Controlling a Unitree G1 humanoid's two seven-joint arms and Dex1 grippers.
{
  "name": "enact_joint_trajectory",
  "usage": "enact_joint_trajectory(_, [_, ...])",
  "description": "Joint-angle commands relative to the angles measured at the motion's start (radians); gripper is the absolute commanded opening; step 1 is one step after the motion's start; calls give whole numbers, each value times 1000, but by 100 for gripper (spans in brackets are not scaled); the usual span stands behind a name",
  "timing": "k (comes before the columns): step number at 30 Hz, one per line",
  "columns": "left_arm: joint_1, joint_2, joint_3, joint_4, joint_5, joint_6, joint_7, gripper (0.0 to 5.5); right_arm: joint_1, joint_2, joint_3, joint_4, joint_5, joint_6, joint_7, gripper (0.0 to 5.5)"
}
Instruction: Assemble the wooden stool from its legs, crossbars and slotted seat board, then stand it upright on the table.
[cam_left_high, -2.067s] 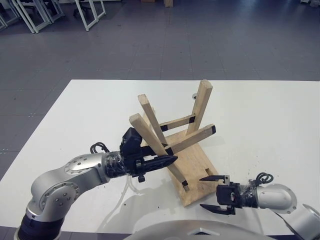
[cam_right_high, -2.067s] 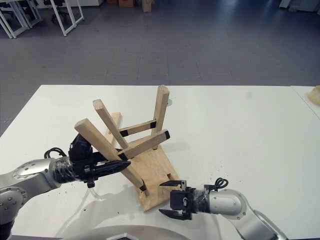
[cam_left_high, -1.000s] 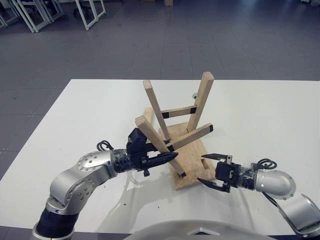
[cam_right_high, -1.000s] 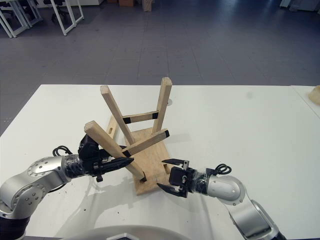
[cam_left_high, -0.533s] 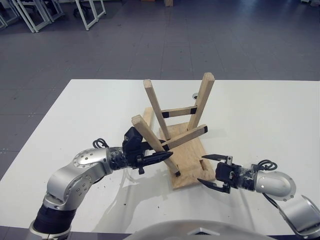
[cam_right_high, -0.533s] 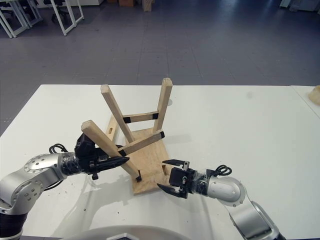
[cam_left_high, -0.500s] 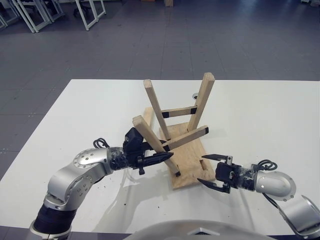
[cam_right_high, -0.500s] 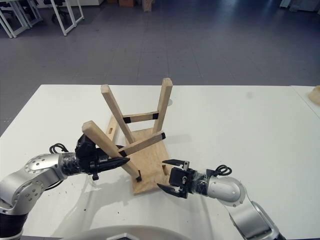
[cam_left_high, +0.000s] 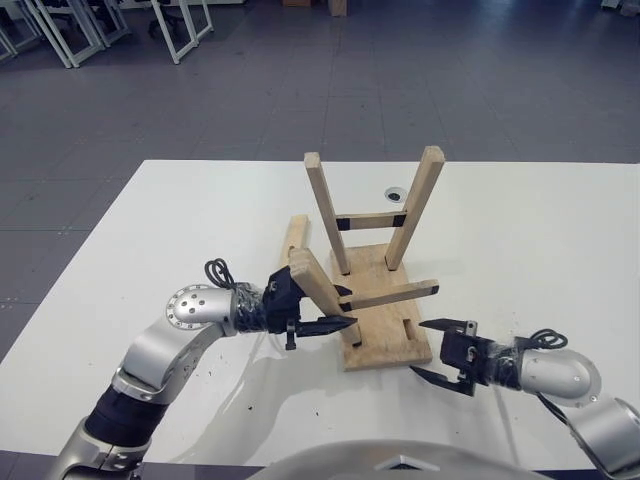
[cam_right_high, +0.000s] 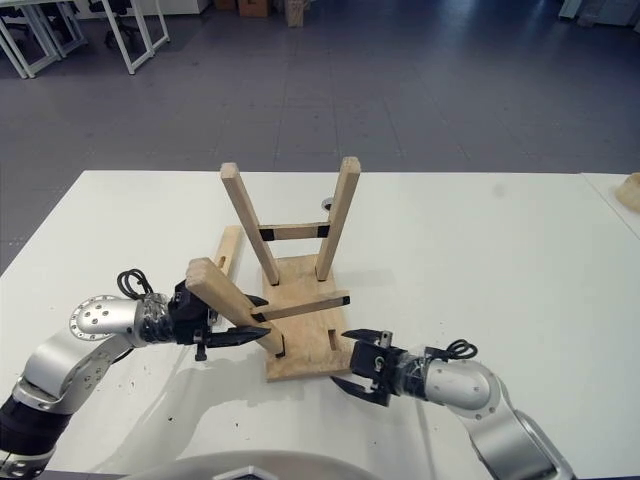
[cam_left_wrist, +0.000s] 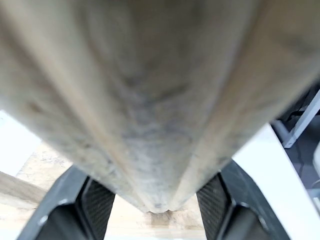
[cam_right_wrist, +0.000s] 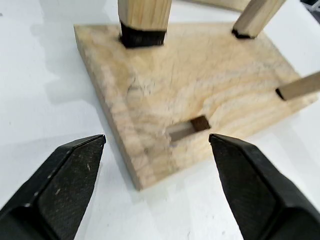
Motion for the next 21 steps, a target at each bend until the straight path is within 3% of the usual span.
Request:
enact_joint_trajectory(1, [82, 63, -107, 63, 233, 7, 57, 205, 23, -21, -107, 28, -6, 92, -46, 384])
enact_joint_trajectory(10, [50, 91, -229, 296, 324, -60, -4, 205, -34, 44, -138, 18, 35, 145, -85, 384])
enact_joint_trajectory(15, [17, 109, -245, 360, 330, -117, -38, 205, -112, 166, -199, 50, 164, 202, -128, 384])
enact_joint_trajectory(21, [-55, 109, -265, 386, 330, -142, -79, 205, -177, 252, -96, 182, 141, 147, -160, 384])
